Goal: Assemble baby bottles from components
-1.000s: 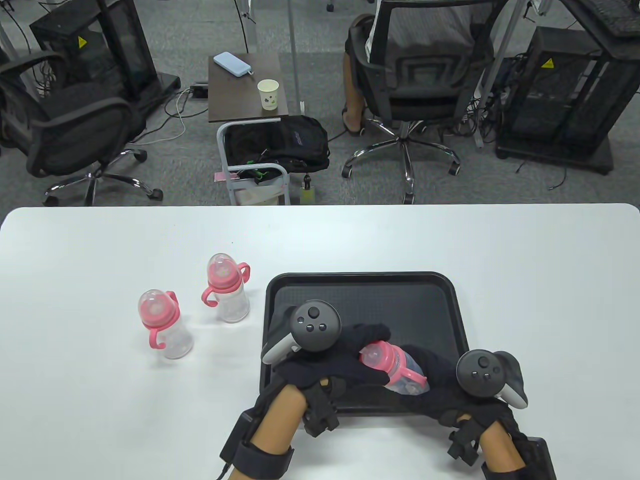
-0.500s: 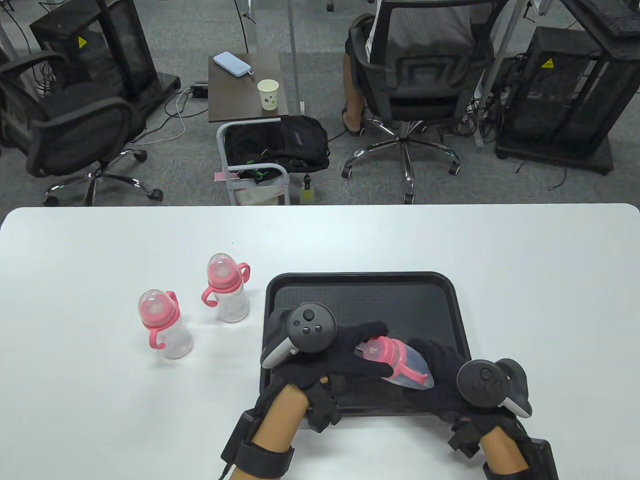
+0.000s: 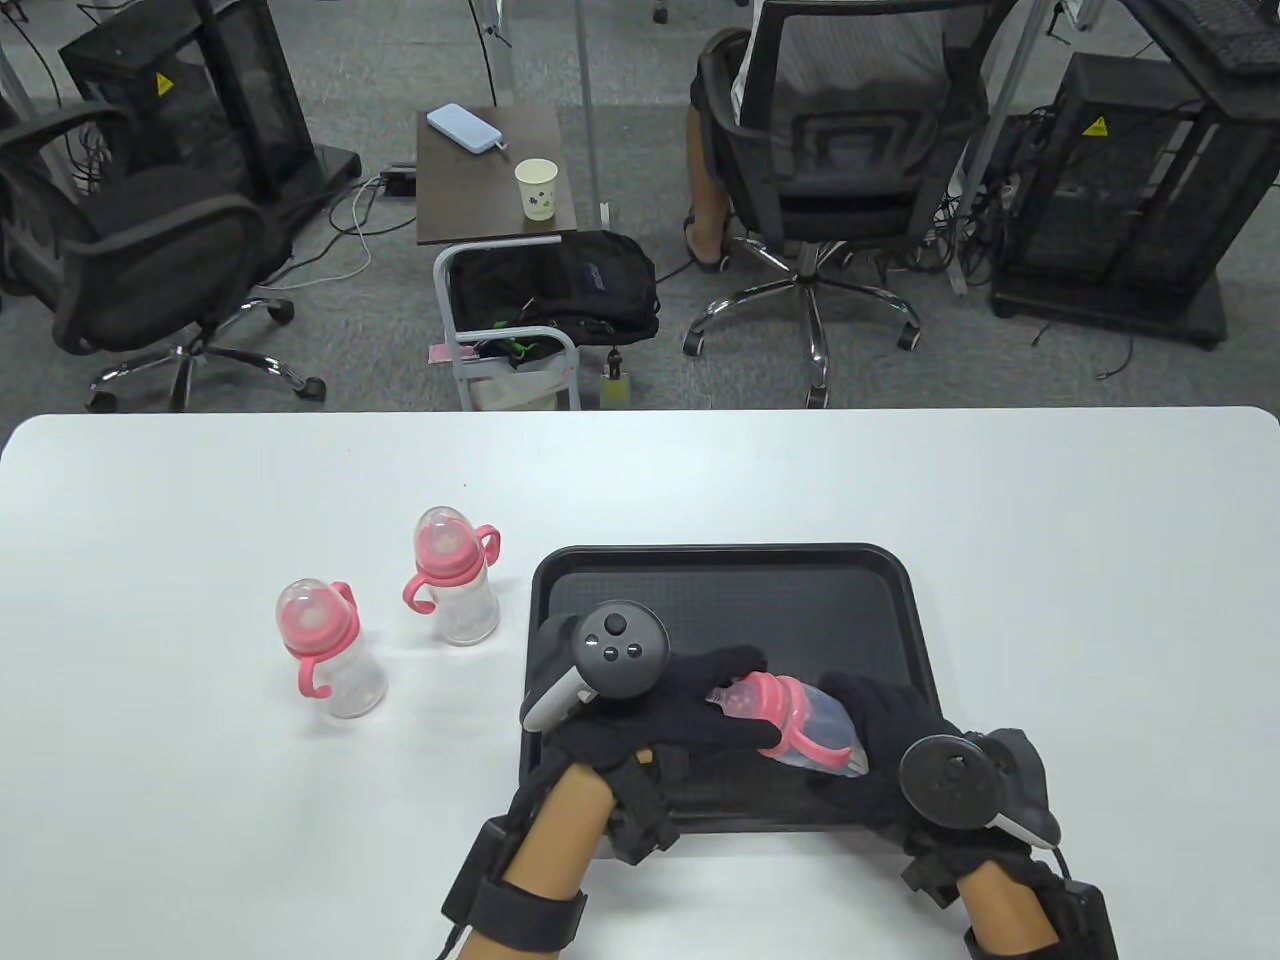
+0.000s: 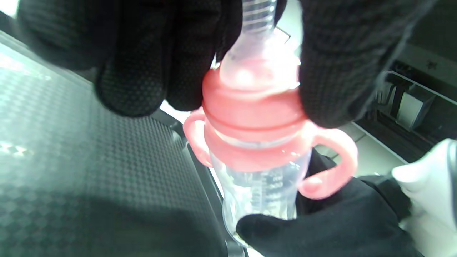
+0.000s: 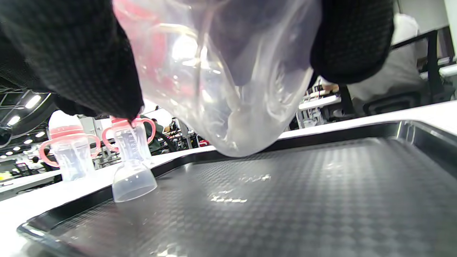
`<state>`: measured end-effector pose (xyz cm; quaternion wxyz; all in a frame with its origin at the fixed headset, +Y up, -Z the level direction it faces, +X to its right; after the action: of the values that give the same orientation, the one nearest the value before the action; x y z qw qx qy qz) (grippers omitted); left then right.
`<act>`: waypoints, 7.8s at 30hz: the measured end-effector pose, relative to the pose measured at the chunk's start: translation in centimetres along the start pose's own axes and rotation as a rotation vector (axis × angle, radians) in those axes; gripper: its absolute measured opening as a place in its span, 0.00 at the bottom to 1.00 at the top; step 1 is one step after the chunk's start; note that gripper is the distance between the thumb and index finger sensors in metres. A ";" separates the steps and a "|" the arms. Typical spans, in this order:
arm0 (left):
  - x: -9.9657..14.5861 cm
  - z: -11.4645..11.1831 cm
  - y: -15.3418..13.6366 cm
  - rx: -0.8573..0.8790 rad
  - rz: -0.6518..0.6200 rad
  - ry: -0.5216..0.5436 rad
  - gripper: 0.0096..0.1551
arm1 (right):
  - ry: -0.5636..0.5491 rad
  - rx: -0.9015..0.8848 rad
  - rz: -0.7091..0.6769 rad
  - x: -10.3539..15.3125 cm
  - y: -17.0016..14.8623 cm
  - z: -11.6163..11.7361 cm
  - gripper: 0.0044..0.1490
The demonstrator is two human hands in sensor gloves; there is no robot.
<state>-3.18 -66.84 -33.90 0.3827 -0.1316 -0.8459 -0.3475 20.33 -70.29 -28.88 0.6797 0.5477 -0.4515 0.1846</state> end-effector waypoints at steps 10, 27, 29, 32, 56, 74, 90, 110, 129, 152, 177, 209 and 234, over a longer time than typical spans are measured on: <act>-0.3 -0.7 1.2 -0.063 -0.037 -0.069 0.49 | 0.083 -0.162 0.017 -0.2 -1.1 1.2 0.60; 0.0 -0.1 1.5 0.038 -0.057 0.025 0.45 | 0.062 -0.185 0.009 -0.1 -1.1 1.0 0.61; 0.0 -0.3 1.7 0.017 -0.073 -0.027 0.45 | 0.077 -0.216 0.015 -0.1 -1.3 1.3 0.61; -0.1 -0.5 1.5 0.029 -0.090 -0.016 0.48 | 0.093 -0.241 0.021 -0.1 -1.5 1.6 0.60; -0.2 -0.9 -0.3 0.109 0.023 0.059 0.47 | 0.032 -0.024 0.013 0.0 -0.5 0.7 0.61; 0.5 0.3 0.2 0.087 -0.049 0.095 0.49 | 0.015 -0.190 -0.005 0.0 -1.2 0.6 0.61; 4.4 3.4 -9.3 -0.271 0.405 0.291 0.46 | 0.035 -0.210 0.021 0.3 -2.2 0.5 0.60; 2.9 -1.0 -13.1 -0.289 0.520 0.019 0.47 | 0.078 -0.215 0.035 0.2 -2.3 0.8 0.60; 3.5 1.2 -12.0 0.610 0.132 0.242 0.47 | 0.122 -0.195 0.059 0.2 -2.3 1.2 0.60; -0.1 -2.7 -7.0 0.708 -0.021 -0.017 0.47 | 0.175 -0.166 0.057 0.0 -2.1 1.7 0.60; -0.2 -2.9 -5.5 0.633 -0.028 -0.001 0.47 | 0.125 -0.160 0.033 0.1 -1.6 1.1 0.59; 0.2 -2.1 -4.3 0.406 0.034 0.068 0.53 | 0.075 -0.147 0.038 -0.5 -1.5 1.5 0.59; 1.5 -1.3 -7.9 0.050 0.306 0.039 0.45 | -0.289 -0.420 0.565 -3.7 -21.2 -3.7 0.63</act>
<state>-7.32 -73.54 -36.08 0.4507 -0.2425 -0.8167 -0.2665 35.75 -73.03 -44.15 0.6288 0.2710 -0.7039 0.1890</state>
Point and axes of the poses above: the tracker on the back of each hand, its own y axis roughly to the thumb side, its own x axis roughly from the fingertips to the wrist, z = x × y, the point moved 3 cm from there along -x, roughly from the wrist to the fingertips, and after that the axes turned 8 degrees about -z, right-handed, at the moved point
